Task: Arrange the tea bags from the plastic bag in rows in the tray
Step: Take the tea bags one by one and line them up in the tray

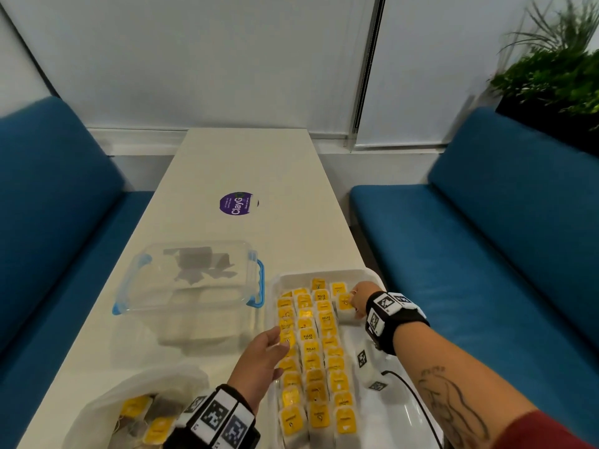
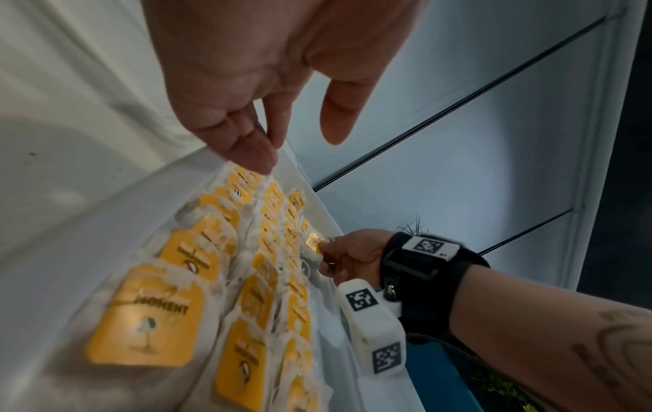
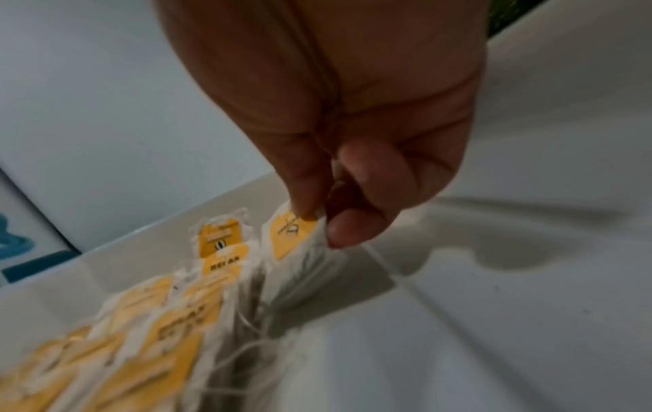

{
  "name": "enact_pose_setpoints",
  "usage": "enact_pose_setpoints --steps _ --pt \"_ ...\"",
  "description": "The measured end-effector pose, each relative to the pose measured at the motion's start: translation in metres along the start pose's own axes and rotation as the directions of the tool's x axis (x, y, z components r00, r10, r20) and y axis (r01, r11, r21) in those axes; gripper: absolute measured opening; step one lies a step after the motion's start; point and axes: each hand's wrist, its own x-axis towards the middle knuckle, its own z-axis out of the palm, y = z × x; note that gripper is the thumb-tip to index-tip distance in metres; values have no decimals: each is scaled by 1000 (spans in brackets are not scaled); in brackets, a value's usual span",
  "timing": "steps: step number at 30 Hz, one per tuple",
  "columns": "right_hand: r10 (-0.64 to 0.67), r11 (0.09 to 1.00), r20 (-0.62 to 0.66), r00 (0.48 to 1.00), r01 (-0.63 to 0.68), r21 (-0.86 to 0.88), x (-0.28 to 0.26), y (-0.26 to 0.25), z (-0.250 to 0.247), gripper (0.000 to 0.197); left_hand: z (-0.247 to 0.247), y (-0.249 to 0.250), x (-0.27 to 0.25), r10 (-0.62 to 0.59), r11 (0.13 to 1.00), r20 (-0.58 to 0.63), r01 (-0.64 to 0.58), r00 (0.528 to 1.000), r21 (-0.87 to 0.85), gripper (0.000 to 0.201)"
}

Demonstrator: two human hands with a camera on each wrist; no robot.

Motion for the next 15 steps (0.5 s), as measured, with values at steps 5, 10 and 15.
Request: enact_pose_setpoints --steps 5,10,15 --pt "-24 997 -14 1000 23 -79 12 -4 8 29 0 -1 1 0 1000 -23 0 1000 1 42" --pt "-2 984 -176 984 -30 -175 4 -12 7 29 -5 7 -8 9 1000 -4 -9 1000 -1 26" --pt "-213 972 -249 945 229 40 -47 -44 -12 13 -49 30 -38 108 992 -117 -115 987 -56 15"
